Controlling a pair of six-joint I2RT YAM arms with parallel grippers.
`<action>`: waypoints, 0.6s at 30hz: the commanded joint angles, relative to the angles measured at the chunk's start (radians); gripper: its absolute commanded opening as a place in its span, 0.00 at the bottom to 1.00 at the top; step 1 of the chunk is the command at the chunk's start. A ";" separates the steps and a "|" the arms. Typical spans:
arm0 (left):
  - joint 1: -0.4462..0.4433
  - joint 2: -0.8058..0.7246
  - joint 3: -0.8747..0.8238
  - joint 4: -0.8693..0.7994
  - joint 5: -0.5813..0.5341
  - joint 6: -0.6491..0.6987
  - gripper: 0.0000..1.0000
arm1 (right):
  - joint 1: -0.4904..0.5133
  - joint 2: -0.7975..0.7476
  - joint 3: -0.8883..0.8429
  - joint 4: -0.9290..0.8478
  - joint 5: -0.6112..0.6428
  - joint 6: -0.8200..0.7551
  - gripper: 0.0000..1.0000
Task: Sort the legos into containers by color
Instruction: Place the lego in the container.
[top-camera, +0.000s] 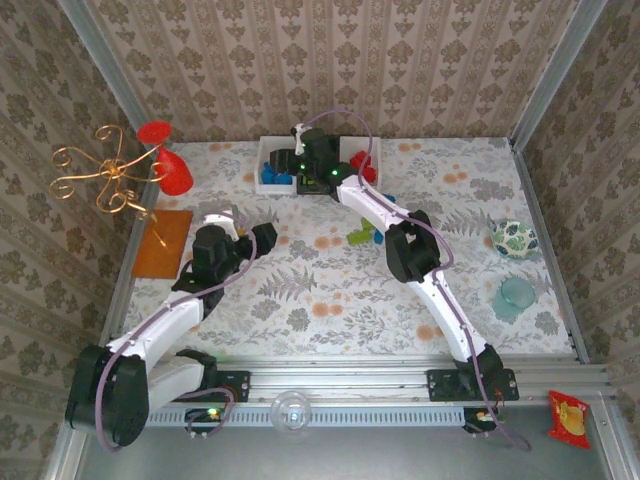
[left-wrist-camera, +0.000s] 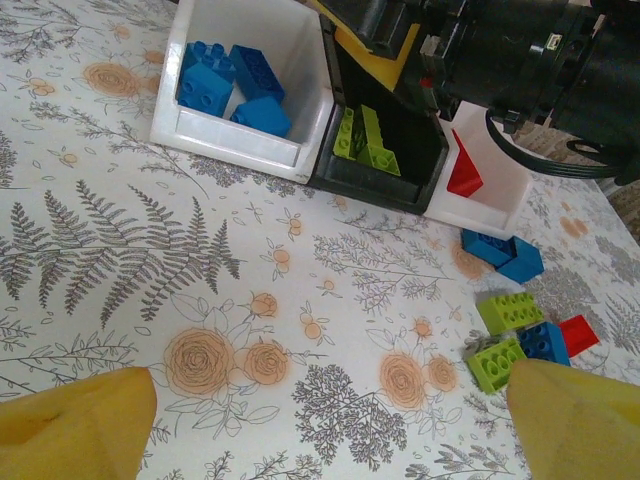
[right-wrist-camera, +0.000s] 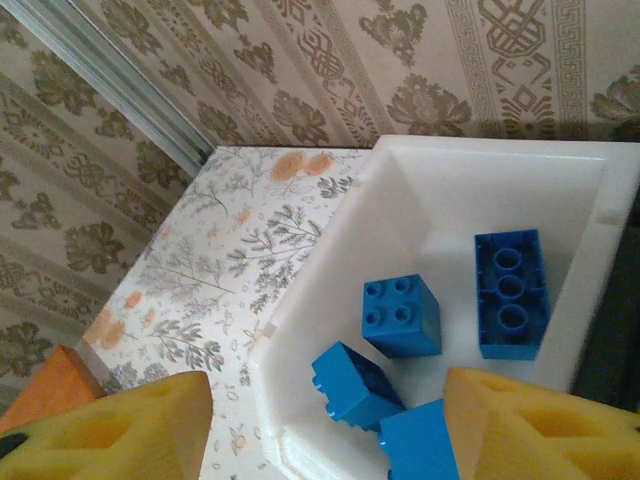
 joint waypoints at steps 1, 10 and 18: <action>0.006 -0.023 -0.013 0.020 0.030 -0.008 0.92 | -0.008 -0.143 -0.091 -0.072 -0.020 -0.053 0.66; -0.121 0.100 0.068 0.055 0.043 0.087 0.91 | -0.041 -0.744 -0.929 0.063 0.103 -0.142 0.70; -0.340 0.408 0.276 0.058 -0.011 0.219 0.85 | -0.275 -1.103 -1.361 -0.023 0.130 -0.079 0.79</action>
